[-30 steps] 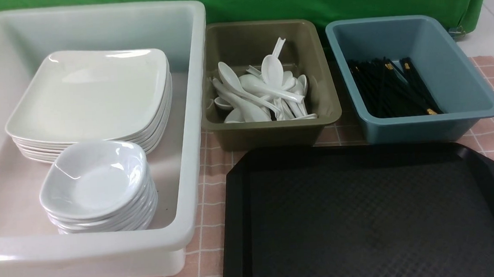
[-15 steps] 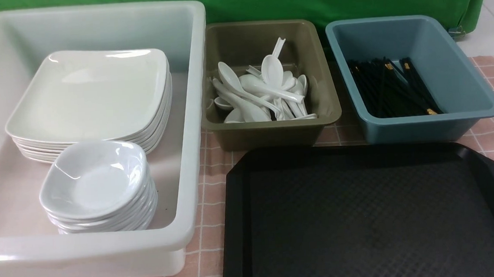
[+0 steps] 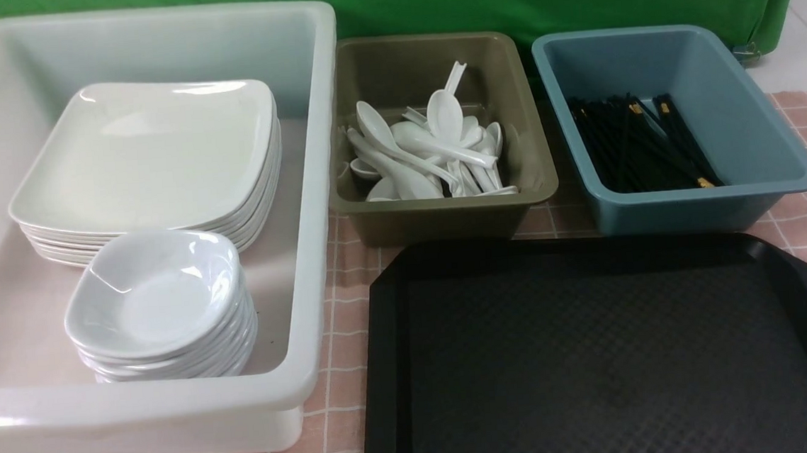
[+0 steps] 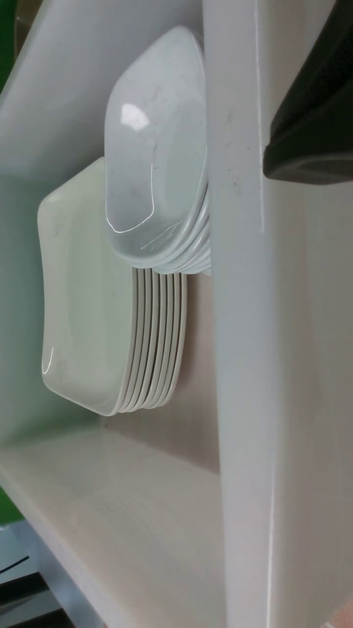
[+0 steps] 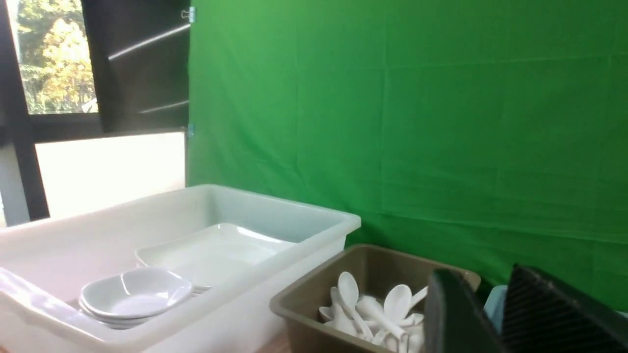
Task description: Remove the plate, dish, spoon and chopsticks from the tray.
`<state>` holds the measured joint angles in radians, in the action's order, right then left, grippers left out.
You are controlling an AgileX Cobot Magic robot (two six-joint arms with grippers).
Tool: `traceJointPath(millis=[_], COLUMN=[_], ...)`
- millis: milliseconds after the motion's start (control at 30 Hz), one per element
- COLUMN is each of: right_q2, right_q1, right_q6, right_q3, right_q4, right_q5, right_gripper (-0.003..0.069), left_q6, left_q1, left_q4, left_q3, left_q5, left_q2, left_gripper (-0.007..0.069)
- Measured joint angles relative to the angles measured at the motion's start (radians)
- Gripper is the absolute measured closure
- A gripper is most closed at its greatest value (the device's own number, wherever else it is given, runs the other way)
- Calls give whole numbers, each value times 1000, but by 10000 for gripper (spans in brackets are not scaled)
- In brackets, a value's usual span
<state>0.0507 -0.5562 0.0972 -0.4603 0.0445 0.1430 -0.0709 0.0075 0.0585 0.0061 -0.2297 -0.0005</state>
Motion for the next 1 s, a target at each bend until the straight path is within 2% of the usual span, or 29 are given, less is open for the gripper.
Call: traceJointPath(millis=[100, 167, 300, 333, 367, 500, 1000], right_q2=[-6, -12, -13, -13, -15, -35, -35], right_q1=[15, 87, 302, 324, 414, 535, 552], right_q6=[5, 6, 15, 17, 21, 18, 16], right_q3=[14, 44, 161, 185, 254, 431, 448], right_q4=[-7, -9, -10, -10, -10, -10, -10], right_q5=[-1, -2, 0, 0, 1, 10, 41], right_gripper=[424, 421, 421, 421, 421, 420, 419], left_q6=[0, 0, 0, 0, 0, 0, -3], left_q1=[0, 0, 0, 0, 0, 0, 0], left_q4=[0, 0, 0, 0, 0, 0, -7], left_q3=[0, 0, 0, 0, 0, 0, 0], left_q5=[0, 0, 0, 0, 0, 0, 1], left_q2=[0, 0, 0, 0, 0, 0, 0], left_gripper=[620, 620, 620, 620, 620, 620, 620])
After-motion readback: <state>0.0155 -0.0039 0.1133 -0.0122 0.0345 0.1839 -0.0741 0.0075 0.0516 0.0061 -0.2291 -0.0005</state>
